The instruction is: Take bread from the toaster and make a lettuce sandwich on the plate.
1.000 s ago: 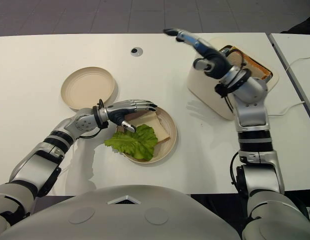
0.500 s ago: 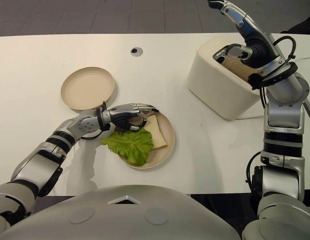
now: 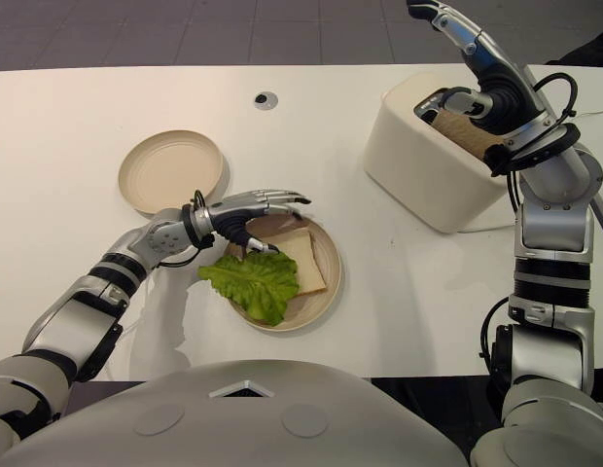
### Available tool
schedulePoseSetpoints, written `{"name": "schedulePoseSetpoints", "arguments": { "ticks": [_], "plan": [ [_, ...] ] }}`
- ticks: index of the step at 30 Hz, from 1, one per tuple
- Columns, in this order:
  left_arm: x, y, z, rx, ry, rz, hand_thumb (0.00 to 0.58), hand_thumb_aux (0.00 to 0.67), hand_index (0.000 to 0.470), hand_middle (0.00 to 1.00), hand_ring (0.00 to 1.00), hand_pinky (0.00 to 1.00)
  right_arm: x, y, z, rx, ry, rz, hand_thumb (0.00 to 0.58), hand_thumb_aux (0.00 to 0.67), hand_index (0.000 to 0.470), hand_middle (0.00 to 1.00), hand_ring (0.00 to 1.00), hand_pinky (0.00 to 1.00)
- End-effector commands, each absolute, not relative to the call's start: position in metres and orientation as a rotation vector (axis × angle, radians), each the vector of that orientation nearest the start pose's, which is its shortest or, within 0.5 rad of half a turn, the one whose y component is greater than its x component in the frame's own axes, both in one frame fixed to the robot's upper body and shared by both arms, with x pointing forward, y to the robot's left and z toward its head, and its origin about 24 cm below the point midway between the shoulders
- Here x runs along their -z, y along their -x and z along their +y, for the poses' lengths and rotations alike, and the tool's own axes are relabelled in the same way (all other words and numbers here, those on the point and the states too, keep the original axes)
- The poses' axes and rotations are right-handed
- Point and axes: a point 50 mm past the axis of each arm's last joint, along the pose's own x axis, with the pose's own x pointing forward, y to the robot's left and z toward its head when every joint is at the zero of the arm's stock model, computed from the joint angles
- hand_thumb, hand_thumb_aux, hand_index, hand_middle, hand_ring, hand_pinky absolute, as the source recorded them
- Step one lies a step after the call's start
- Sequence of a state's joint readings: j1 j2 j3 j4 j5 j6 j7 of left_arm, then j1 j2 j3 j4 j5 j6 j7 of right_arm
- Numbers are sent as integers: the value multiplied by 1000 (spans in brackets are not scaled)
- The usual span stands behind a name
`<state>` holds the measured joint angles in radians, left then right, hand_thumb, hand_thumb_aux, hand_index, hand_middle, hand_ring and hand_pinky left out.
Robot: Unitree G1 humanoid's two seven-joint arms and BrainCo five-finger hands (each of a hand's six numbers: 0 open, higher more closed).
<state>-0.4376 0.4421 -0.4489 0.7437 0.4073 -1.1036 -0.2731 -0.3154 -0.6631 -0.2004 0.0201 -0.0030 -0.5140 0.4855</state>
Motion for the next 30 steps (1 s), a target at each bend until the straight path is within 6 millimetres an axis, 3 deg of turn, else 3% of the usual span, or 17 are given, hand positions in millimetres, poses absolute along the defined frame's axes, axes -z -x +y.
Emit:
{"name": "schedulePoseSetpoints", "arguments": {
  "ticks": [1,10,11,12,13,14,15,25,30],
  "plan": [
    [-41,-261,128,1111,-869,-561,0,0,0,0,0,0,-205,-268,-238,-429,901,-648,0,0,0,0,0,0],
    [-17,-236,122,1324,-936,-452,0,0,0,0,0,0,-202,-264,-239,-470,922,-635,0,0,0,0,0,0],
    [-16,-237,121,1329,-944,-442,112,68,48,0,0,0,-202,-264,-238,-477,926,-632,0,0,0,0,0,0],
    [-15,-237,121,1331,-951,-434,285,192,135,0,0,0,-201,-264,-238,-482,928,-631,0,0,0,0,0,0],
    [-14,-237,120,1333,-958,-427,476,386,271,0,0,0,-201,-264,-238,-485,930,-629,0,0,0,0,0,0],
    [-13,-238,120,1333,-964,-424,547,510,358,0,0,0,-201,-263,-238,-488,931,-629,0,0,0,0,0,0],
    [-13,-238,120,1332,-967,-423,580,670,470,0,0,0,-200,-263,-238,-491,932,-627,0,0,0,0,0,0],
    [-19,-243,116,1275,-955,-485,580,670,470,0,0,0,-197,-262,-238,-499,941,-623,0,0,0,0,0,0],
    [-35,-248,114,1201,-912,-582,580,670,470,0,0,0,-199,-263,-236,-503,942,-626,0,0,0,0,0,0]
  ]
}}
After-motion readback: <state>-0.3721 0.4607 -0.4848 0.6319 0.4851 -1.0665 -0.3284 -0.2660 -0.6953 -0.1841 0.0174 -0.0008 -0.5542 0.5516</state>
